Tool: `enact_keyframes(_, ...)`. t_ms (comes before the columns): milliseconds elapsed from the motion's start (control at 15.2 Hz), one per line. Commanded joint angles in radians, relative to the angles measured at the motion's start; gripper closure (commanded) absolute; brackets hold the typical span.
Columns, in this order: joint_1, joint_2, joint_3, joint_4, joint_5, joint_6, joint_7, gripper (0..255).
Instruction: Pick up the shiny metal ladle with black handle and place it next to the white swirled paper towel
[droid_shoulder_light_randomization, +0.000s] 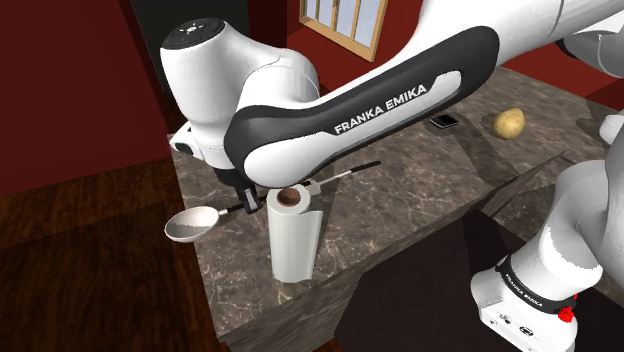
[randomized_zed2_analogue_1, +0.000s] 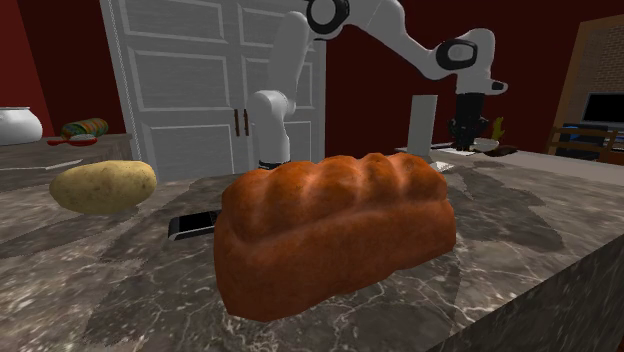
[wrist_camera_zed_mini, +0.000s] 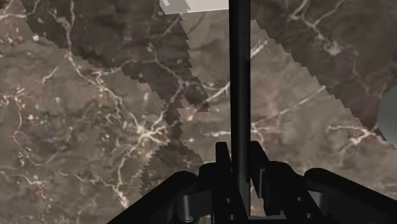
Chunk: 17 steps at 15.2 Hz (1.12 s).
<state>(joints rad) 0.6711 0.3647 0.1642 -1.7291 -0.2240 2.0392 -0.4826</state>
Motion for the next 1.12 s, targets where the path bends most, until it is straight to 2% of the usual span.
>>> enact_keyframes(0, 0.002, 0.009, -0.001, -0.016, -0.004, 0.025, 0.007, 255)
enact_keyframes(198, 0.002, 0.024, -0.003, -0.031, -0.01, 0.053, 0.014, 255)
enact_keyframes(726, 0.002, 0.024, -0.003, -0.03, -0.01, 0.053, 0.014, 255)
enact_keyframes(792, 0.002, 0.024, -0.003, -0.03, -0.01, 0.053, 0.014, 0)
enact_keyframes(1056, 0.002, 0.024, -0.003, -0.03, -0.01, 0.053, 0.014, 0)
